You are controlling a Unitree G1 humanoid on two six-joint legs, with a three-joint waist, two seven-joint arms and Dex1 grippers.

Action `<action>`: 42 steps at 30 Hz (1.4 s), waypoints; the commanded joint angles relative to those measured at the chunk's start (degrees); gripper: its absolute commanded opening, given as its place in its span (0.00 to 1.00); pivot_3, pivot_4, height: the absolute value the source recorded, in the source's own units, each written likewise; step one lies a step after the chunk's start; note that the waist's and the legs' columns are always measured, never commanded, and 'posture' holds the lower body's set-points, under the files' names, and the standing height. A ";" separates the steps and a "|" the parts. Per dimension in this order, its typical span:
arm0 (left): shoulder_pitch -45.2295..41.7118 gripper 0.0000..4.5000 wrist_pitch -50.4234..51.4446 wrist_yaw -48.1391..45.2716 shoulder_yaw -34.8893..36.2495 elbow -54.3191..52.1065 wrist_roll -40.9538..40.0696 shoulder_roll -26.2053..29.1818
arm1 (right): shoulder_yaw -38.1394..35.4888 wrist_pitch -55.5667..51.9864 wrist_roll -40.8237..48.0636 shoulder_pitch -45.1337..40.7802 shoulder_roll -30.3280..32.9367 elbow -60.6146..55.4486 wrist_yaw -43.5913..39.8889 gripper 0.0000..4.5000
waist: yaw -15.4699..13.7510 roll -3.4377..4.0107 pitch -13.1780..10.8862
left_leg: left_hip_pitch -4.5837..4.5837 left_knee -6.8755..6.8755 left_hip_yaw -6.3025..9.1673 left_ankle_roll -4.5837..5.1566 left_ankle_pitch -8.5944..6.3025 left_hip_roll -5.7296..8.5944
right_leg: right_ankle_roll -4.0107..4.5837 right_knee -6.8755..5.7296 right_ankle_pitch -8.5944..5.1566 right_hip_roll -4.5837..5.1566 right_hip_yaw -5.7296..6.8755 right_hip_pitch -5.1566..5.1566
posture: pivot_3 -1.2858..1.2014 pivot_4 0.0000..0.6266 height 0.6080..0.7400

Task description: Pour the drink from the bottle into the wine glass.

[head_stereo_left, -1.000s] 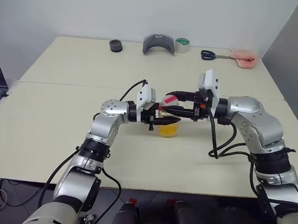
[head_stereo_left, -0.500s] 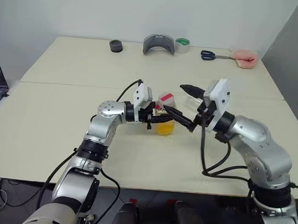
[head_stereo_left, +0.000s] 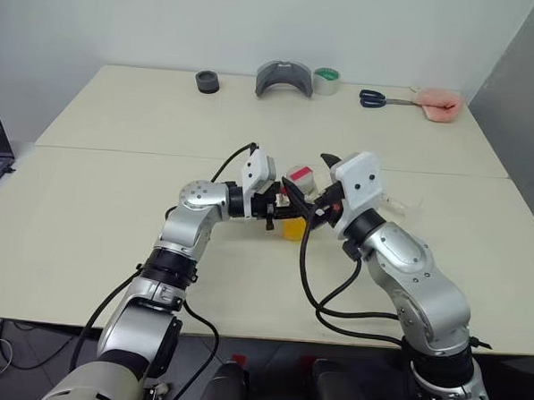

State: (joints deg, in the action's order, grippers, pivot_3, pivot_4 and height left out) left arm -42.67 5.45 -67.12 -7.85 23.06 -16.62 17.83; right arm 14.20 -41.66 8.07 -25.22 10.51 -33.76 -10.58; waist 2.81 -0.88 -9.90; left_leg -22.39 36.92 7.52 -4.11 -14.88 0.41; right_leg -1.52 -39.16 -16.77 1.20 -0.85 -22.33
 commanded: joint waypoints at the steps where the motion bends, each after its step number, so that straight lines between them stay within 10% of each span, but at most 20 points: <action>1: -1.47 0.39 -1.33 -0.37 0.89 -1.08 -0.41 -0.01 | 0.28 0.90 -1.04 -1.40 -1.10 -0.09 0.64 0.95 | 0.04 0.00 0.00 | 0.00 0.00 0.01 0.00 0.00 0.00 | 0.00 0.00 0.00 0.00 0.01 0.00 | 0.52 0.24 1.00; 7: -1.35 0.39 -1.31 -0.46 0.87 -1.28 -0.41 0.11 | 0.41 1.20 -1.77 -1.58 -2.20 0.50 0.75 0.95 | 0.09 0.00 0.00 | 0.00 0.00 0.02 0.04 -0.02 0.00 | 0.00 0.00 0.00 0.00 0.01 0.00 | 0.52 0.24 1.00; 15: -0.98 0.39 -1.48 -1.16 0.48 -1.81 -0.29 0.47 | 0.28 2.30 -1.96 -1.27 -2.87 0.73 -0.05 0.44 | 0.13 0.00 0.00 | -0.01 0.00 0.02 0.13 -0.07 0.00 | 0.00 0.00 0.00 0.00 0.01 0.00 | 0.52 0.24 1.00; 34: -5.58 0.38 4.82 -11.92 0.50 -4.17 -3.71 4.66 | -7.48 9.73 17.92 -18.25 18.52 27.05 -43.40 0.42 | 0.45 0.03 -0.02 | 0.03 -0.02 -0.01 0.17 -0.09 -0.01 | 0.01 0.05 0.00 -0.02 0.06 0.05 | 0.52 0.24 1.00; 42: -4.21 0.38 5.10 -10.49 0.62 -5.55 -3.51 4.41 | -10.93 7.08 20.85 -13.95 18.32 20.38 -39.13 1.00 | 0.32 0.04 -0.03 | -0.02 0.02 0.02 0.16 -0.08 0.01 | 0.01 0.01 0.00 0.02 0.04 0.01 | 0.52 0.24 1.00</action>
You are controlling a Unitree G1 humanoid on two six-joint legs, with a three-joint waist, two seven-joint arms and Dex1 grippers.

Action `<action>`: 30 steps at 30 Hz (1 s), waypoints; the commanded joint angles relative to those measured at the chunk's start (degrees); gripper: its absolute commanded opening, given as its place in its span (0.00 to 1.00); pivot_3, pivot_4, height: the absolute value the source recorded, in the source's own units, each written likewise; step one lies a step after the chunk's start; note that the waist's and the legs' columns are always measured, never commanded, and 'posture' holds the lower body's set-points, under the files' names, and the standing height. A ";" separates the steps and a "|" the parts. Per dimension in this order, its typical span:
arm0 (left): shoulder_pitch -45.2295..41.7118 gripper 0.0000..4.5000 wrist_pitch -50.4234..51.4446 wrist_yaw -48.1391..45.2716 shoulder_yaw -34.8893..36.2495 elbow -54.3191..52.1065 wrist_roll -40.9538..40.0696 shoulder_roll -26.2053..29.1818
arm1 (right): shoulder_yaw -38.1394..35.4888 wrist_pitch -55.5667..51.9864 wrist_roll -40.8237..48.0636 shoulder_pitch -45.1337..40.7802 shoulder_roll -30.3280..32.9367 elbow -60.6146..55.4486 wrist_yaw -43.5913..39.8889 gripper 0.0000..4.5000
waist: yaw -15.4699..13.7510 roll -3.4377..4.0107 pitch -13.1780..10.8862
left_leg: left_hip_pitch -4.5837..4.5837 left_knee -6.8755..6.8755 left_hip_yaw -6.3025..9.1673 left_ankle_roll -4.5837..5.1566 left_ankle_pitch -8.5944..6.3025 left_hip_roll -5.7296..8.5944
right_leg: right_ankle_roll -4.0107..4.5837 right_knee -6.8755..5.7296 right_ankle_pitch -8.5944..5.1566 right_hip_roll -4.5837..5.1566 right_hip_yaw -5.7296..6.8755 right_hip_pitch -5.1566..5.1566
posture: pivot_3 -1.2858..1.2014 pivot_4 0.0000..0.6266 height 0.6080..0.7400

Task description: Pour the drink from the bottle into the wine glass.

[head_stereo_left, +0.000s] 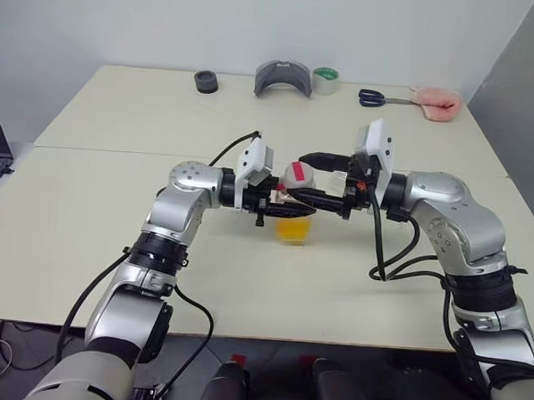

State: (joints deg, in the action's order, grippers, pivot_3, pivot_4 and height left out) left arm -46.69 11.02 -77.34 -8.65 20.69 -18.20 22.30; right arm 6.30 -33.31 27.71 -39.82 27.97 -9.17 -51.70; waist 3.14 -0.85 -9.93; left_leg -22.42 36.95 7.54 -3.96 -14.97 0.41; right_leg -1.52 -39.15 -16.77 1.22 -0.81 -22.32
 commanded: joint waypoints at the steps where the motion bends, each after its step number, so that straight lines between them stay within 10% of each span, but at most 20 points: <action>1: -0.04 0.38 -0.46 -0.18 1.40 -3.29 -1.91 -0.13 | -3.68 -2.22 1.84 1.35 1.01 -6.01 2.92 1.00 | -0.02 0.00 0.00 | -0.02 0.00 0.00 0.00 0.00 0.00 | 0.00 0.01 0.00 0.00 0.00 0.00 | 0.52 0.24 1.00; 12: 0.77 0.38 -0.74 -0.22 0.84 -3.27 -2.12 -0.75 | -4.29 -8.59 3.08 9.98 -2.95 -26.11 18.60 1.00 | 0.00 0.00 0.00 | 0.00 -0.01 -0.02 0.00 0.00 -0.01 | 0.00 -0.02 0.00 -0.02 -0.04 0.00 | 0.52 0.24 1.00; 30: 0.98 0.38 -1.09 -0.43 0.74 -3.29 -1.65 -1.45 | -0.85 -3.55 -4.74 7.34 -4.71 -21.34 22.48 1.00 | -0.05 0.01 0.00 | 0.01 -0.01 -0.01 0.00 0.00 -0.01 | -0.01 -0.01 0.00 -0.02 -0.02 0.00 | 0.52 0.24 1.00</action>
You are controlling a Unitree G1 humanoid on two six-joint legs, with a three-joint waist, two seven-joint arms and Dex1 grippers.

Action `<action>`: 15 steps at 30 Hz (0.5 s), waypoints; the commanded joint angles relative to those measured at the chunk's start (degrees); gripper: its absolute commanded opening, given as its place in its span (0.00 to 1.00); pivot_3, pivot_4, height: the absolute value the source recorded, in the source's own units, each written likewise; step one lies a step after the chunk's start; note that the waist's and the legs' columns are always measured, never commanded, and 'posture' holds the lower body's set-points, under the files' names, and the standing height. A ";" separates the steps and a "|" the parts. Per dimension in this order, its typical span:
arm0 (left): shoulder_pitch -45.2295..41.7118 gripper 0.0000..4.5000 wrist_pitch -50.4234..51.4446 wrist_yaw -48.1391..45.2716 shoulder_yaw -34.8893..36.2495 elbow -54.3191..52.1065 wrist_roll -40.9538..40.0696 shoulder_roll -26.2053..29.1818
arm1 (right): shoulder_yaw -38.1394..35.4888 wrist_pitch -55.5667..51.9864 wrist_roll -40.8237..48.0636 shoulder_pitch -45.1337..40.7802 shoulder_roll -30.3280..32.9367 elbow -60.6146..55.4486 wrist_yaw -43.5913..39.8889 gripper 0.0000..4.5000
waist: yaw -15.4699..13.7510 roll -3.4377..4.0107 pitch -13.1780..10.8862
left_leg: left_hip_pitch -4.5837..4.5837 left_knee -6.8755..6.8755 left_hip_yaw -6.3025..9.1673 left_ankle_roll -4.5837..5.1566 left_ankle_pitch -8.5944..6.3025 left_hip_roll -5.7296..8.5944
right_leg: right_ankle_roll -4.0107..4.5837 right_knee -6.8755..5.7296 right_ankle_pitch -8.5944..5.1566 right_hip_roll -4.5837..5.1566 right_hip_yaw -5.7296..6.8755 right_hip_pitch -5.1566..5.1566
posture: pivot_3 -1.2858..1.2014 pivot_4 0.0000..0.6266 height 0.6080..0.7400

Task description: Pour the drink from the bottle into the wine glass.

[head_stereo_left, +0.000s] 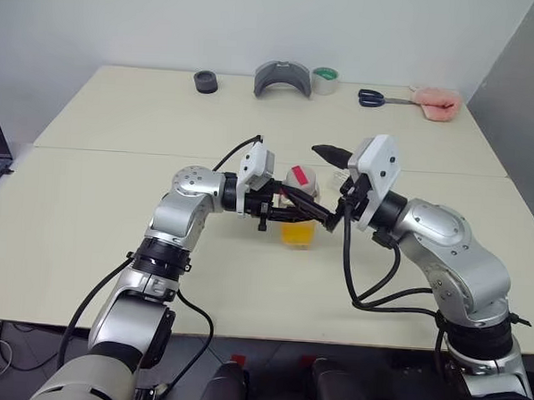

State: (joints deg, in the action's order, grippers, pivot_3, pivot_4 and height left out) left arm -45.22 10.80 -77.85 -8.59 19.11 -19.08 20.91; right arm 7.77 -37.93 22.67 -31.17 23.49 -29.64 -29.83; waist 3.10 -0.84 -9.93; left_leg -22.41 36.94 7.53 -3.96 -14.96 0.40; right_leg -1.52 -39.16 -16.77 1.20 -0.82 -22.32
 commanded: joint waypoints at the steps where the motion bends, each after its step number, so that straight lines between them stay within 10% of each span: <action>1: -0.45 0.38 -0.88 0.09 0.68 -1.74 -0.75 -0.05 | -2.51 1.01 0.33 -1.27 -0.16 -0.85 0.62 1.00 | 0.00 0.00 0.00 | 0.00 0.00 0.00 0.00 0.00 0.00 | 0.00 0.00 0.00 0.00 0.00 0.00 | 0.52 0.24 1.00; 15: -0.37 0.38 -0.79 -0.03 0.33 -1.98 -0.71 0.01 | -5.06 -1.56 2.77 0.45 0.51 -2.96 1.63 1.00 | 0.00 0.00 0.00 | 0.00 0.00 0.00 0.00 0.00 0.00 | 0.00 0.00 0.00 0.00 0.00 0.00 | 0.52 0.24 1.00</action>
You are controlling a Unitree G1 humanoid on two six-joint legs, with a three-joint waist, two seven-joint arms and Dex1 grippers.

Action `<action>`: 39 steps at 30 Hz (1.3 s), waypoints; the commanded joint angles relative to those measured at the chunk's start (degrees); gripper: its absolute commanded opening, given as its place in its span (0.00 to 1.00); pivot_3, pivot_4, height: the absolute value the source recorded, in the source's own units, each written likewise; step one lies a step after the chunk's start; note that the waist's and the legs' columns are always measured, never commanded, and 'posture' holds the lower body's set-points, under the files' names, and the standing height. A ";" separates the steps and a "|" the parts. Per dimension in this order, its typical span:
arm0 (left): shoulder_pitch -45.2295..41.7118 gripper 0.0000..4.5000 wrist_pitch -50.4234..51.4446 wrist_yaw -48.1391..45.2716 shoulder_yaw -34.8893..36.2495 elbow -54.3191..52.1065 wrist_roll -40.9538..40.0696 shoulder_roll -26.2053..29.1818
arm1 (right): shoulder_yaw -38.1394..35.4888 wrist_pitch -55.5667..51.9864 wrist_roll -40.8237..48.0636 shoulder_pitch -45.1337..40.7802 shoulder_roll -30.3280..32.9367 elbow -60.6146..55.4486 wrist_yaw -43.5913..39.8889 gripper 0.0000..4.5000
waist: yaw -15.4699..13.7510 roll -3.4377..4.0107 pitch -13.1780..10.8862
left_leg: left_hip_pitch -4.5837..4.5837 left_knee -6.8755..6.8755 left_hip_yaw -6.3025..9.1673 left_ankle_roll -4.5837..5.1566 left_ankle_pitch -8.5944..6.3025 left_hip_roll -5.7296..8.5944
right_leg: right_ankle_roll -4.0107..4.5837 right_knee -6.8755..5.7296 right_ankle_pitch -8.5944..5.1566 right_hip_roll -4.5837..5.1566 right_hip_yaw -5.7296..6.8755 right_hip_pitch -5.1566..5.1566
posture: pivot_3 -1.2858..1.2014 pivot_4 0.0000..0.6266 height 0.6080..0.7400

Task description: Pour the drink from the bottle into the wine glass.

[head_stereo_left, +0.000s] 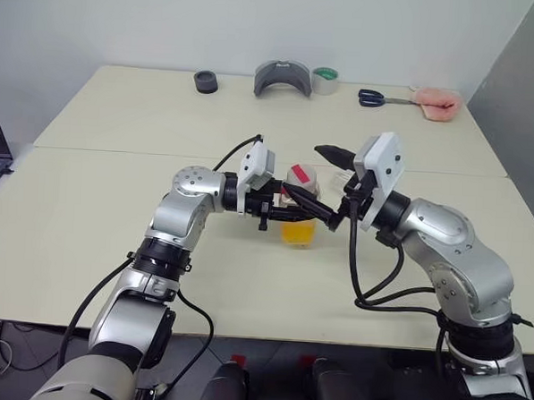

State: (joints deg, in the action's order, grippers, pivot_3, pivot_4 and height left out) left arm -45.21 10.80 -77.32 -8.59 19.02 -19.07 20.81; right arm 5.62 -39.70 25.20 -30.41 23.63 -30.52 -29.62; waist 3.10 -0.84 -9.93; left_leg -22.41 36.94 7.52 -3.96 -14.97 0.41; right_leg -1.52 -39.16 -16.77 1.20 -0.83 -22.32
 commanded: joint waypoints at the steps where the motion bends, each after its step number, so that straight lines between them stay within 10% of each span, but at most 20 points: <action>1: -0.35 0.38 -0.81 -0.57 0.33 -1.88 -0.71 0.13 | -3.07 0.18 0.32 -0.23 0.43 -2.19 1.56 1.00 | 0.00 0.00 0.00 | 0.00 0.00 0.00 0.00 0.00 0.00 | 0.00 0.00 0.00 0.00 0.00 0.00 | 0.52 0.24 1.00; 39: -0.03 0.38 -1.69 -0.82 0.28 -0.98 -0.66 0.16 | -4.57 -0.62 2.41 1.62 4.42 -3.88 1.75 1.00 | 0.00 0.00 0.00 | 0.00 0.00 -0.01 0.00 0.00 0.00 | 0.00 0.00 0.00 0.00 0.00 0.00 | 0.52 0.24 1.00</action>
State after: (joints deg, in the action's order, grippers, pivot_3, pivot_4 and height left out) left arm -45.01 9.88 -77.17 -8.64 20.10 -18.89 20.81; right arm 4.11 -40.61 27.93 -28.61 27.33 -33.38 -29.06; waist 3.09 -0.84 -9.93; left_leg -22.41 36.94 7.52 -3.95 -14.97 0.41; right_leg -1.52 -39.16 -16.77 1.20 -0.83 -22.31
